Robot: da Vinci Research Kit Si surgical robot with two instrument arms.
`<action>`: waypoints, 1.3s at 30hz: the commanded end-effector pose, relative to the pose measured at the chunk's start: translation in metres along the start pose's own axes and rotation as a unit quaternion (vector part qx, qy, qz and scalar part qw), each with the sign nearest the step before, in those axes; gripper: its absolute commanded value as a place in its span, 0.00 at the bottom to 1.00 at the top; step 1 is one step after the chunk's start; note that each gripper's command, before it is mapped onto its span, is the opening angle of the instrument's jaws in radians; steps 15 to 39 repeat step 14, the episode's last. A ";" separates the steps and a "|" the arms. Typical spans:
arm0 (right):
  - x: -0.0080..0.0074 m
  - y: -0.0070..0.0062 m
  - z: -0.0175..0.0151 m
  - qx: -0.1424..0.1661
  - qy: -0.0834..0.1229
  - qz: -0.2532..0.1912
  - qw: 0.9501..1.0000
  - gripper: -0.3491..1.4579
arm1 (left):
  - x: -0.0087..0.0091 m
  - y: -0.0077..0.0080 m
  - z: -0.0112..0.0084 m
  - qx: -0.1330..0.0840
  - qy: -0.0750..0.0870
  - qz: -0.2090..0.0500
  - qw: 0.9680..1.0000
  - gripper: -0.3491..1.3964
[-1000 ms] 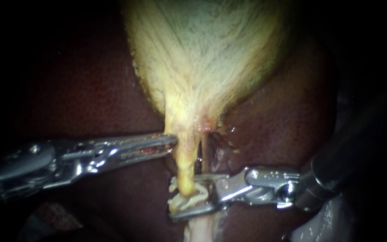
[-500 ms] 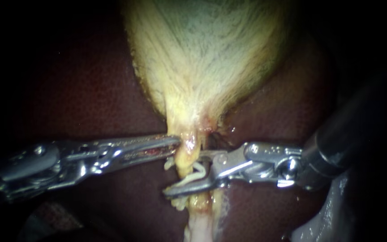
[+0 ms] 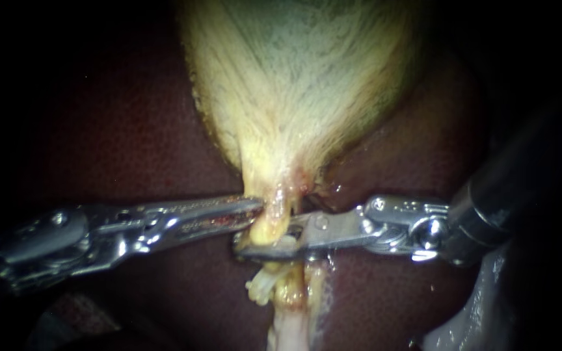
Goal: Clipping third clip left tube
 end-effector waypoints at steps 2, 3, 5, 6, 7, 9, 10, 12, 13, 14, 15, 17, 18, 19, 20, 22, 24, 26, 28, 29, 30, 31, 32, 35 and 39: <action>-0.0001 0.0000 0.0000 0.000 0.000 0.000 1.000 0.00 | 0.0000 0.0000 0.0000 0.000 0.000 0.000 1.000 0.00; -0.0001 0.0000 0.0001 0.000 0.000 0.000 1.000 0.00 | 0.0000 0.0000 0.0000 0.000 0.000 0.000 1.000 0.00; -0.0001 0.0000 0.0001 0.000 0.000 0.000 1.000 0.00 | 0.0000 0.0000 0.0000 0.000 0.000 0.000 1.000 0.00; -0.0001 0.0000 0.0001 0.000 0.000 0.000 1.000 0.00 | 0.0000 0.0000 0.0000 0.000 0.000 0.000 1.000 0.00; -0.0001 0.0000 0.0001 0.000 0.000 0.000 1.000 0.00 | 0.0000 0.0000 0.0000 0.000 0.000 0.000 1.000 0.00; -0.0001 0.0000 0.0001 0.000 0.000 0.000 1.000 0.00 | 0.0000 0.0000 0.0000 0.000 0.000 0.000 1.000 0.00; -0.0001 0.0000 0.0001 0.000 0.000 0.000 1.000 0.00 | 0.0000 0.0000 0.0000 0.000 0.000 0.000 1.000 0.00; -0.0001 0.0000 0.0001 0.000 0.000 0.000 1.000 0.00 | 0.0000 0.0000 0.0000 0.000 0.000 0.000 1.000 0.00; -0.0001 0.0000 0.0001 0.000 0.000 -0.001 1.000 0.00 | 0.0000 0.0000 0.0000 0.000 0.000 0.000 1.000 0.00; -0.0002 0.0000 0.0002 0.000 0.000 -0.001 1.000 0.00 | 0.0000 0.0000 0.0000 0.000 0.000 0.000 1.000 0.00; -0.0002 0.0000 0.0002 0.000 0.000 -0.001 1.000 0.00 | 0.0000 0.0000 0.0000 0.000 0.000 0.000 1.000 0.00; -0.0002 0.0000 0.0002 0.000 0.000 -0.001 1.000 0.00 | 0.0000 0.0000 0.0000 0.000 0.000 0.000 1.000 0.00; -0.0002 0.0000 0.0002 0.000 0.000 -0.001 1.000 0.00 | 0.0000 0.0000 0.0000 0.000 0.000 0.000 1.000 0.00; -0.0002 0.0000 0.0002 0.000 0.000 -0.001 1.000 0.00 | 0.0000 0.0000 0.0000 0.000 0.000 0.000 1.000 0.00; -0.0002 0.0000 0.0002 0.000 0.000 -0.001 1.000 0.00 | 0.0000 0.0000 0.0000 0.000 0.000 0.000 1.000 0.00; -0.0002 0.0000 0.0002 0.000 0.000 -0.001 1.000 0.00 | 0.0000 0.0000 0.0000 0.000 0.000 0.000 1.000 0.00; -0.0002 0.0000 0.0002 0.000 0.000 -0.001 1.000 0.00 | 0.0000 0.0000 0.0000 0.000 0.000 0.000 1.000 0.00; -0.0002 0.0000 0.0002 0.000 0.000 -0.001 1.000 0.00 | 0.0000 0.0000 0.0000 0.000 0.000 0.000 1.000 0.00; -0.0002 0.0000 0.0002 0.000 0.000 -0.001 1.000 0.00 | 0.0000 0.0000 0.0000 0.000 0.000 0.000 1.000 0.00; -0.0002 0.0000 0.0002 0.000 0.000 -0.001 1.000 0.00 | 0.0000 0.0000 0.0000 0.000 0.000 0.000 1.000 0.00; -0.0002 0.0000 0.0002 0.000 0.000 -0.001 1.000 0.00 | 0.0000 0.0000 0.0000 0.000 0.000 0.000 1.000 0.00; -0.0002 0.0000 0.0002 0.000 0.000 -0.001 1.000 0.00 | 0.0000 0.0000 0.0000 0.000 0.000 0.000 1.000 0.00; -0.0002 0.0000 0.0002 0.000 0.000 -0.001 1.000 0.00 | 0.0000 0.0000 0.0000 0.000 0.000 0.000 1.000 0.00; -0.0002 0.0000 0.0002 0.000 0.000 -0.001 1.000 0.00 | 0.0000 0.0000 0.0000 0.000 0.000 0.000 1.000 0.00; -0.0002 0.0000 0.0002 0.000 0.000 -0.001 1.000 0.00 | 0.0000 0.0000 0.0000 0.000 0.000 0.000 1.000 0.00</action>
